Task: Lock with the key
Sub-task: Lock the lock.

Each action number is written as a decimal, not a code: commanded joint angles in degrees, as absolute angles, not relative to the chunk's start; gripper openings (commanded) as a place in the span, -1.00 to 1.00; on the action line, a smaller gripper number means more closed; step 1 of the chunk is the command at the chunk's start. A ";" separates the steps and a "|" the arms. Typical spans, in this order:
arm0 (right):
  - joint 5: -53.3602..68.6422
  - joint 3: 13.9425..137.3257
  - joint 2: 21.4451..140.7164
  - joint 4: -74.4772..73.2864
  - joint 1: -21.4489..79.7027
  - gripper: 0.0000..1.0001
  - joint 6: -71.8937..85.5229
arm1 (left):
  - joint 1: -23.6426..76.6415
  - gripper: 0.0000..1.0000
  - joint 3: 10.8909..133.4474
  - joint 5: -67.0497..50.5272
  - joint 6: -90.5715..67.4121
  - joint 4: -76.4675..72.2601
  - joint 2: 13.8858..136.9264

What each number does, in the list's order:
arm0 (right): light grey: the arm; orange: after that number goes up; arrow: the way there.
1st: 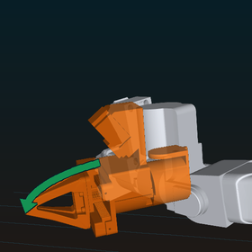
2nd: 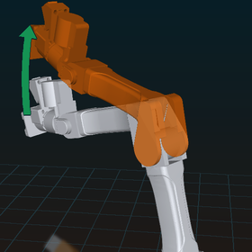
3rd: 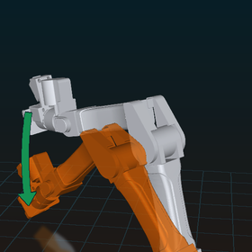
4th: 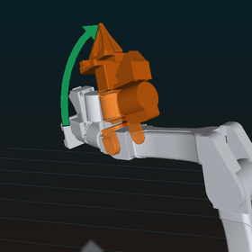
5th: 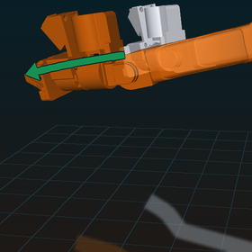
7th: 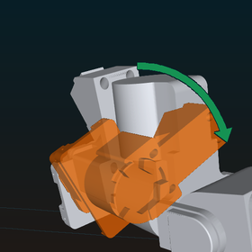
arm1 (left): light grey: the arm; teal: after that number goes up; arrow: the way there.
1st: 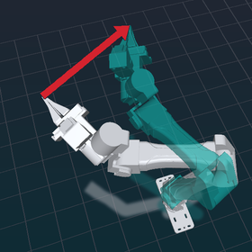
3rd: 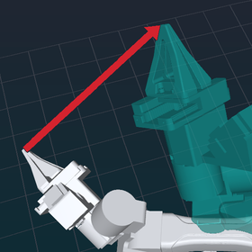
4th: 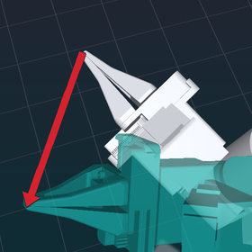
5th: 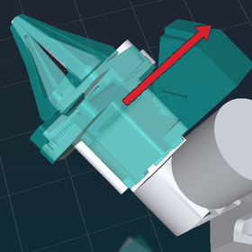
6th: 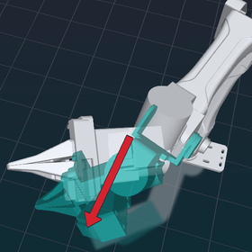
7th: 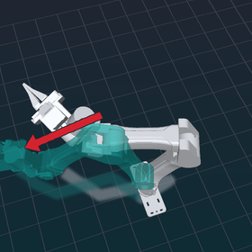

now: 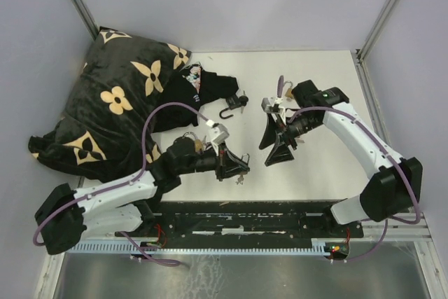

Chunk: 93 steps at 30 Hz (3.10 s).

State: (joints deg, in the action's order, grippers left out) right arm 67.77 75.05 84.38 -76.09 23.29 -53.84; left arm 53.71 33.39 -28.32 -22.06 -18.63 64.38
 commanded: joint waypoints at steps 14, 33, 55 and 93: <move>88.28 69.52 74.65 -58.63 20.45 0.62 -37.12 | 56.89 -0.94 26.20 3.52 -36.81 -75.16 62.40; 63.87 44.07 64.16 23.19 20.44 0.99 37.04 | 58.82 -0.94 26.71 7.00 -35.04 -78.66 65.60; 56.10 48.36 63.09 5.54 21.31 0.58 27.99 | 59.50 -0.94 25.28 9.86 -34.76 -79.30 63.63; 70.05 47.54 63.64 17.92 26.76 0.09 36.43 | 59.59 -0.94 25.95 8.78 -37.02 -82.98 67.37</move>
State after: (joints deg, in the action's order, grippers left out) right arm 68.97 45.41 63.59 20.23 25.91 40.32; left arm 59.70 24.10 8.45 -36.97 -77.19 68.97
